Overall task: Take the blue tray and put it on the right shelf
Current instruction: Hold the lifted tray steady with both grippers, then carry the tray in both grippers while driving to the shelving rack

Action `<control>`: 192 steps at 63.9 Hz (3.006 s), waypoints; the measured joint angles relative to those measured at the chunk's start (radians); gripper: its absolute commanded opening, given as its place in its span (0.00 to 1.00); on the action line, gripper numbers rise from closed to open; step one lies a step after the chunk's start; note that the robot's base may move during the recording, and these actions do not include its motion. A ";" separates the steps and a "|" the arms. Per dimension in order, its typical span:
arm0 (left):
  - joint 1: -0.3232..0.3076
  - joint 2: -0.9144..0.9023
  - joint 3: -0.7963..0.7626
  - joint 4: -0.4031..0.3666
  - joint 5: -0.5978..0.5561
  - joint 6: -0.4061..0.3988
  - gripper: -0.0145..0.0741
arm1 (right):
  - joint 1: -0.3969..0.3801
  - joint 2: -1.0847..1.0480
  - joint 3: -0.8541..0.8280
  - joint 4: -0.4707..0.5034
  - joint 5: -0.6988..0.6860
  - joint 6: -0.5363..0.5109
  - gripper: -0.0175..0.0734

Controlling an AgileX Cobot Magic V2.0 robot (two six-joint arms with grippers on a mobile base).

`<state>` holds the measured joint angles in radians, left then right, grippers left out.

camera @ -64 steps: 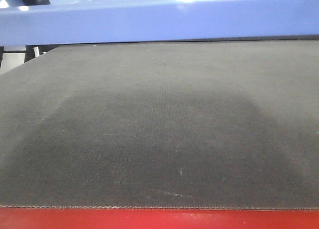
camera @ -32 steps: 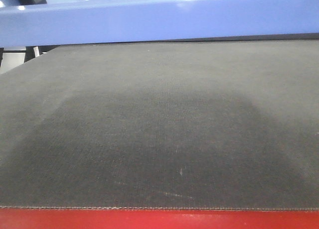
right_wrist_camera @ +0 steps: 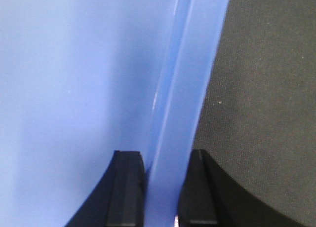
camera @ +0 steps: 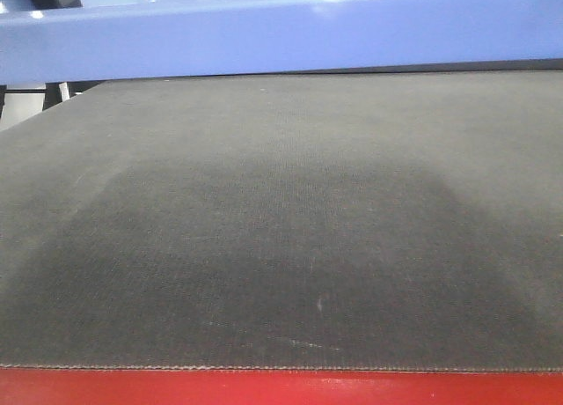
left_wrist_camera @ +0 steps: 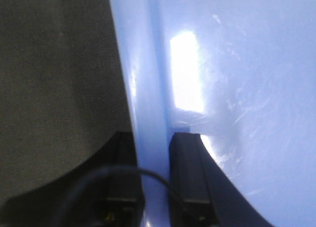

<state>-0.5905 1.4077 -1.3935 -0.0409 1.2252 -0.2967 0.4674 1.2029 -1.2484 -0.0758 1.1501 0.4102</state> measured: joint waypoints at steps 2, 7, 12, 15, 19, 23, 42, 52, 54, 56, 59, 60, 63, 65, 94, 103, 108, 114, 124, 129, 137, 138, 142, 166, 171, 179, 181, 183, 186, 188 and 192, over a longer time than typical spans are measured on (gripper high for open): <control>0.000 0.000 0.000 0.000 0.000 0.000 0.11 | 0.000 0.000 0.000 0.000 0.000 0.000 0.26; 0.000 0.000 0.000 0.000 0.002 0.000 0.11 | 0.000 0.000 0.000 0.000 0.000 0.000 0.26; 0.000 0.000 0.000 0.000 0.002 0.000 0.11 | 0.000 0.000 0.000 0.002 0.000 0.000 0.26; 0.000 0.000 0.000 0.000 0.002 0.000 0.11 | 0.000 0.000 0.000 0.002 0.000 0.000 0.26; 0.000 0.000 0.000 0.000 0.002 0.000 0.11 | 0.000 0.000 0.000 0.002 0.000 0.000 0.26; 0.000 0.000 0.000 0.000 0.002 0.000 0.11 | 0.000 0.000 0.000 0.004 0.000 0.000 0.26; 0.000 0.000 0.000 0.000 0.004 0.000 0.11 | 0.000 0.000 0.000 0.004 0.000 -0.002 0.26; 0.000 -0.001 0.000 -0.004 0.006 0.000 0.11 | 0.000 0.000 0.000 0.004 0.000 -0.002 0.26; 0.000 -0.001 0.000 -0.007 0.006 0.000 0.11 | 0.000 0.000 0.000 0.004 0.000 -0.002 0.26; 0.000 -0.001 0.000 -0.011 0.006 0.000 0.11 | 0.000 0.000 0.000 0.004 0.000 -0.002 0.26; 0.000 -0.001 0.000 -0.013 0.006 0.000 0.11 | 0.000 0.000 0.000 0.002 0.000 -0.002 0.26; 0.000 -0.001 0.000 -0.013 0.006 0.000 0.11 | 0.000 0.000 0.000 0.002 0.000 -0.002 0.26; 0.000 -0.001 0.000 -0.016 0.006 0.000 0.11 | 0.000 0.000 0.000 0.000 0.000 -0.002 0.26; 0.000 -0.001 0.000 -0.016 0.006 0.000 0.11 | 0.000 0.000 0.000 0.000 0.000 -0.002 0.26; 0.000 -0.001 0.000 -0.020 0.008 0.000 0.11 | 0.000 -0.002 0.000 -0.002 0.003 -0.002 0.26; 0.000 -0.001 0.000 -0.020 0.008 0.000 0.11 | 0.000 -0.002 0.000 -0.002 0.003 -0.002 0.26; 0.000 -0.001 0.000 -0.020 0.008 0.000 0.11 | 0.000 -0.002 0.000 -0.002 0.005 -0.002 0.26; 0.000 -0.001 0.000 -0.020 0.008 0.000 0.11 | 0.000 -0.002 0.000 -0.002 0.005 -0.002 0.26; 0.000 -0.001 0.000 -0.020 0.008 0.000 0.11 | 0.000 -0.002 0.000 -0.002 0.005 -0.004 0.26; 0.000 -0.001 0.000 -0.020 0.008 0.000 0.11 | 0.000 -0.002 0.000 -0.002 0.005 -0.004 0.26; 0.000 -0.001 0.000 -0.020 0.008 0.000 0.11 | 0.000 -0.002 0.000 -0.002 0.005 -0.004 0.26; 0.000 -0.001 0.000 -0.020 0.008 0.000 0.11 | 0.000 -0.002 0.000 -0.002 0.005 -0.004 0.26; 0.000 -0.001 0.000 -0.020 0.008 0.000 0.11 | 0.000 -0.002 0.000 -0.002 0.005 -0.004 0.26; 0.000 -0.001 0.000 -0.023 0.010 0.000 0.11 | 0.000 -0.002 0.000 -0.002 0.007 -0.004 0.26; 0.000 -0.001 0.000 -0.023 0.010 0.000 0.11 | 0.000 -0.002 0.000 -0.002 0.007 -0.004 0.26; 0.000 -0.001 0.000 -0.023 0.010 0.000 0.11 | 0.000 -0.002 0.000 -0.002 0.007 -0.004 0.26; 0.000 -0.001 0.000 -0.023 0.010 0.000 0.11 | 0.000 -0.002 0.000 -0.002 0.007 -0.004 0.26; 0.000 -0.001 0.000 -0.025 0.010 0.000 0.11 | 0.000 -0.002 0.000 -0.002 0.007 -0.004 0.26; 0.000 -0.001 0.000 -0.027 0.011 0.000 0.11 | 0.000 -0.002 0.000 -0.002 0.007 -0.004 0.26; 0.000 -0.001 0.000 -0.027 0.012 0.000 0.11 | 0.000 -0.002 0.000 -0.002 0.008 -0.004 0.26; 0.000 -0.001 0.000 -0.029 0.012 0.000 0.11 | 0.000 -0.004 0.000 -0.002 0.009 -0.004 0.26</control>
<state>-0.5905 1.4070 -1.3935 -0.0702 1.2377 -0.2967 0.4674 1.1993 -1.2484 -0.0780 1.1592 0.4067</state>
